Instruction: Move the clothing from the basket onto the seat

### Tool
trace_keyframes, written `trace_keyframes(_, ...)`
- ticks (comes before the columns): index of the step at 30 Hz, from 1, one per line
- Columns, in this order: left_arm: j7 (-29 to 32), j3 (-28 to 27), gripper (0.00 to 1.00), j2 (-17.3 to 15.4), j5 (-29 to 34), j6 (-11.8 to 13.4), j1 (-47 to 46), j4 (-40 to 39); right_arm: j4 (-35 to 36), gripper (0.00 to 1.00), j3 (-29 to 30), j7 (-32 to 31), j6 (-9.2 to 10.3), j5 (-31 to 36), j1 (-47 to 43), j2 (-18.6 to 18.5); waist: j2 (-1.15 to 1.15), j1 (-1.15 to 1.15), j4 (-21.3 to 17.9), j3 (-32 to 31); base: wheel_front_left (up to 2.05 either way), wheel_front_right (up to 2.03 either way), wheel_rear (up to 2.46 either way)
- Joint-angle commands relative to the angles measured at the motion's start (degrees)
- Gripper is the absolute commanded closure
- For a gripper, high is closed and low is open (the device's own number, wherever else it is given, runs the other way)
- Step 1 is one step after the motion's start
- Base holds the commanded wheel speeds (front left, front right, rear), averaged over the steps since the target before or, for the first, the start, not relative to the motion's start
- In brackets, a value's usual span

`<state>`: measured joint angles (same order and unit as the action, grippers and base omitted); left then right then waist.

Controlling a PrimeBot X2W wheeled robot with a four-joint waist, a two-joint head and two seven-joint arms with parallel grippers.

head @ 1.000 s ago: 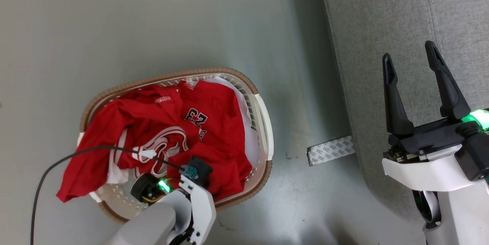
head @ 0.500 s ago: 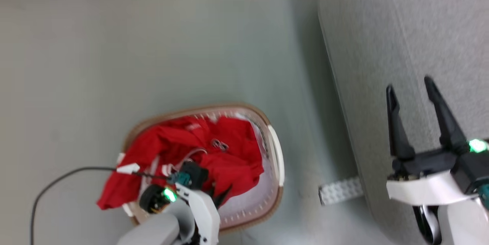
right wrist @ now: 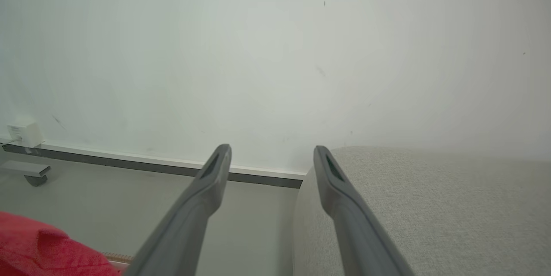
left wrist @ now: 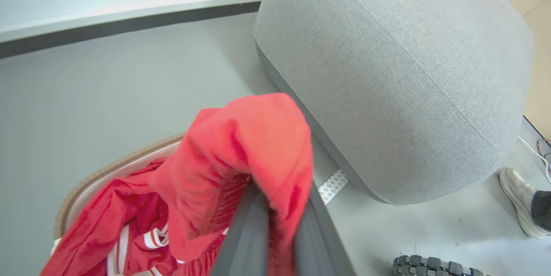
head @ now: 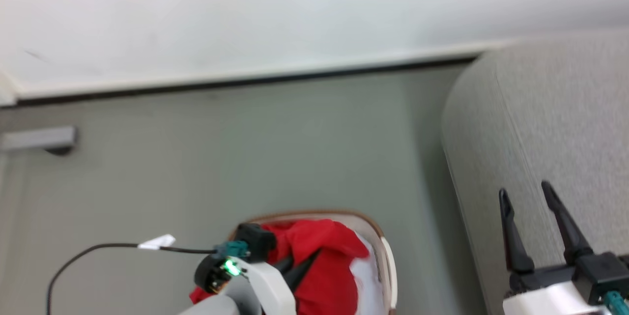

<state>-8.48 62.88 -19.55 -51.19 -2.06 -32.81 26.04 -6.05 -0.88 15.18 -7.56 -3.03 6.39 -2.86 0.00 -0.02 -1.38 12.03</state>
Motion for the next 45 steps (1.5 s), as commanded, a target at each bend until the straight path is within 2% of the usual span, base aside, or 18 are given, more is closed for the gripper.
trace_keyframes(1,0.00,-0.20,1.00,-0.61,-0.04,0.13,0.51,-0.24,-0.21,0.00,0.27,-0.04,0.14,0.18,-0.77,-0.10,0.00,0.02,2.63,-4.11,0.00,0.00,0.00)
trace_keyframes(2,0.14,-1.38,1.00,-2.40,-0.08,2.86,0.70,-4.64,-0.29,0.00,0.30,-0.04,0.14,0.05,-1.77,-0.10,0.00,0.02,2.88,-5.35,0.00,0.00,0.00)
trace_keyframes(6,0.88,-3.59,1.00,-6.02,0.26,7.85,0.95,-13.47,-0.52,0.00,-0.13,-0.04,0.14,-0.45,-3.61,-0.05,0.00,0.02,3.10,-7.42,0.00,0.00,0.00)
trace_keyframes(9,1.11,-5.32,1.00,-8.34,0.35,10.80,0.93,-19.13,-0.81,0.00,-0.85,-0.04,0.14,-0.21,-4.39,-0.09,0.00,0.02,3.03,-8.92,0.00,0.00,0.00)
trace_keyframes(10,1.11,-5.32,1.00,-8.34,0.35,10.80,0.93,-19.13,-0.81,0.00,-0.85,-0.04,0.14,-0.21,-4.39,-0.09,0.00,0.02,3.03,-8.92,0.00,0.00,0.00)
trace_keyframes(11,1.18,-6.53,1.00,-9.70,0.40,12.49,0.50,-22.34,-0.89,0.00,-1.29,-0.04,0.14,0.02,-4.70,-0.10,0.00,0.02,2.99,-9.59,0.00,0.00,0.00)
trace_keyframes(15,1.97,-8.67,1.00,-12.23,1.10,14.97,-1.42,-27.37,-0.99,0.00,-2.69,-0.04,0.14,0.28,-5.02,-0.28,0.00,0.02,2.92,-10.48,0.00,0.00,0.00)
trace_keyframes(20,2.60,-10.47,1.00,-13.86,1.34,15.94,-3.45,-30.34,-0.95,0.00,-4.93,-0.04,0.13,0.23,-4.78,-1.08,0.00,0.02,3.01,-11.10,0.00,0.00,0.00)
trace_keyframes(23,3.42,-11.13,1.00,-14.80,1.50,16.00,-4.93,-32.63,-0.98,0.00,-8.39,-0.04,0.14,-0.02,-3.33,-3.38,0.00,0.02,2.89,-11.33,0.00,0.00,0.00)
trace_keyframes(27,5.05,-10.93,1.00,-15.40,1.64,15.45,-6.39,-35.53,-0.42,0.00,-16.94,-0.04,0.14,-3.37,-0.27,-8.19,0.00,0.02,2.82,-11.38,0.00,0.00,0.00)
trace_keyframes(32,5.72,-10.55,1.00,-14.67,1.35,15.32,-7.13,-37.97,-0.35,0.00,-31.84,-0.04,0.14,-11.56,6.87,-17.41,0.00,0.02,2.97,-11.34,0.00,0.00,0.00)
trace_keyframes(35,5.58,-9.98,1.00,-13.83,1.28,15.35,-6.88,-38.49,-0.95,0.00,-40.48,-0.04,0.13,-15.91,12.03,-21.46,0.00,0.02,3.07,-11.31,0.00,0.00,0.00)
trace_keyframes(39,6.16,-8.74,1.00,-12.79,2.17,14.74,-7.32,-38.54,-2.53,0.00,-47.59,-0.05,0.14,-18.63,18.96,-24.30,0.00,0.02,3.55,-10.87,0.00,0.00,0.00)
trace_keyframes(45,7.23,-6.40,1.00,-10.77,2.98,13.11,-8.83,-38.48,-5.01,0.00,-51.87,-0.05,0.14,-20.01,26.07,-25.87,0.00,0.02,4.84,-10.07,0.00,0.00,0.00)
